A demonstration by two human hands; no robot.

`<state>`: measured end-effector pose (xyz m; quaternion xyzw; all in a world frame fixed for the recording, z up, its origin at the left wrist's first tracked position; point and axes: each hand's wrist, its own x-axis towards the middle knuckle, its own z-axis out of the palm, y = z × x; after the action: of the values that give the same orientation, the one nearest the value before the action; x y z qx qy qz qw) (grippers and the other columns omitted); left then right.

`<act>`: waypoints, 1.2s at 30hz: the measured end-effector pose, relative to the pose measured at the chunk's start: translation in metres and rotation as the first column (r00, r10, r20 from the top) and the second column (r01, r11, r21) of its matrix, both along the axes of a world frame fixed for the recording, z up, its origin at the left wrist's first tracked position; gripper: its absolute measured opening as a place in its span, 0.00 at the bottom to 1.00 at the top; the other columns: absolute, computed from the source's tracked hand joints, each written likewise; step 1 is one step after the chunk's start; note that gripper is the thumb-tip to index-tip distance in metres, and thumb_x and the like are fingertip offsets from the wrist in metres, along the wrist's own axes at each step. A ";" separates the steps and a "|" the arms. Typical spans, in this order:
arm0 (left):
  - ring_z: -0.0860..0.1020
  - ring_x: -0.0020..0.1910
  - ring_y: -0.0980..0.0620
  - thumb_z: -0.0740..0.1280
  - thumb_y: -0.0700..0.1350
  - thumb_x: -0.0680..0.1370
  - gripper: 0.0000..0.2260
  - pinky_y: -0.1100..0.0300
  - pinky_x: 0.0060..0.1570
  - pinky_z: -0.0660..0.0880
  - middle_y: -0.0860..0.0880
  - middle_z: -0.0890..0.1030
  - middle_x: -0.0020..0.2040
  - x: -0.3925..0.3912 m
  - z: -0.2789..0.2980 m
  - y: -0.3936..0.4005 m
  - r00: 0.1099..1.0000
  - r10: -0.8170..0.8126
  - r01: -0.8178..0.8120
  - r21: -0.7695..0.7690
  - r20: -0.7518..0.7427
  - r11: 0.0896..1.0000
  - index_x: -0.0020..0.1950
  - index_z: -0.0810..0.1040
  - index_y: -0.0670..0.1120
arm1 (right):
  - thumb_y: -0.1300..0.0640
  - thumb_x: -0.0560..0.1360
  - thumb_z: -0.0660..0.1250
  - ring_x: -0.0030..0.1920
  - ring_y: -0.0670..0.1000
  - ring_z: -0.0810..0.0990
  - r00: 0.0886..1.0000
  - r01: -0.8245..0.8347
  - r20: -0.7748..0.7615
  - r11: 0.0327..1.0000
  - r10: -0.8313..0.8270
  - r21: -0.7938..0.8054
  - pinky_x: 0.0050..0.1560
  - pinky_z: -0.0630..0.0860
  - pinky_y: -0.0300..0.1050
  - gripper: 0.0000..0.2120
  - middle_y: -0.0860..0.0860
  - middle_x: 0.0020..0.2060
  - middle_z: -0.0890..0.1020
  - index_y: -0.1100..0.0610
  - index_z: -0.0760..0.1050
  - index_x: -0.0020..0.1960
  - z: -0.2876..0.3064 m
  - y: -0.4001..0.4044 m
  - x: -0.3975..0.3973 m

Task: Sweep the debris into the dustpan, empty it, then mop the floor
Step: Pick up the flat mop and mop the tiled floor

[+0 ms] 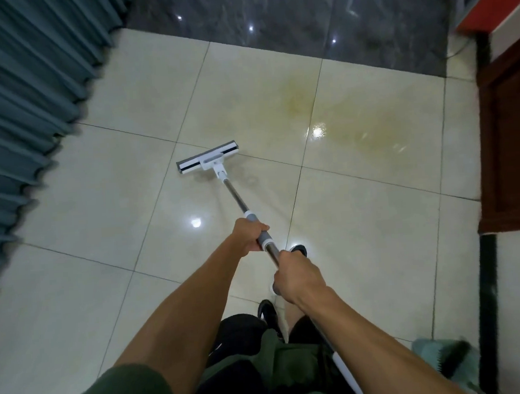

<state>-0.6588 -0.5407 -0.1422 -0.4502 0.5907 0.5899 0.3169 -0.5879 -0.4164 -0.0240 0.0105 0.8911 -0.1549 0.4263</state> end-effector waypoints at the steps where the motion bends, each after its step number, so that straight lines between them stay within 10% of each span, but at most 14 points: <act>1: 0.81 0.48 0.35 0.72 0.32 0.76 0.13 0.46 0.36 0.79 0.34 0.79 0.52 -0.013 0.000 -0.002 1.000 0.011 -0.011 -0.002 -0.001 1.000 0.58 0.74 0.33 | 0.64 0.77 0.65 0.32 0.50 0.70 1.000 -0.011 -0.002 1.000 0.011 0.002 0.38 0.73 0.45 0.14 0.50 0.37 0.65 0.62 0.72 0.62 -0.001 -0.001 -0.015; 31: 0.83 0.42 0.43 0.73 0.37 0.76 0.07 0.57 0.28 0.80 0.39 0.82 0.47 -0.347 -0.086 -0.179 0.989 0.149 -0.148 0.048 -0.015 0.988 0.47 0.77 0.38 | 0.60 0.80 0.58 0.39 0.53 0.75 0.995 -0.066 0.078 0.988 0.056 0.138 0.40 0.75 0.45 0.12 0.51 0.42 0.74 0.56 0.70 0.62 -0.056 -0.191 -0.383; 36: 0.84 0.44 0.42 0.75 0.39 0.75 0.22 0.57 0.29 0.80 0.37 0.82 0.55 -0.398 -0.106 -0.225 0.987 0.154 -0.154 0.003 -0.036 0.988 0.66 0.75 0.34 | 0.59 0.81 0.61 0.32 0.46 0.70 1.000 -0.008 0.021 0.998 0.007 0.060 0.29 0.63 0.37 0.11 0.50 0.41 0.73 0.58 0.70 0.63 -0.080 -0.234 -0.427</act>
<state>-1.0565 -0.7658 -0.2480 -0.4837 0.5596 0.6207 0.2601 -1.0151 -0.6508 -0.1036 0.0216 0.8910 -0.1266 0.4356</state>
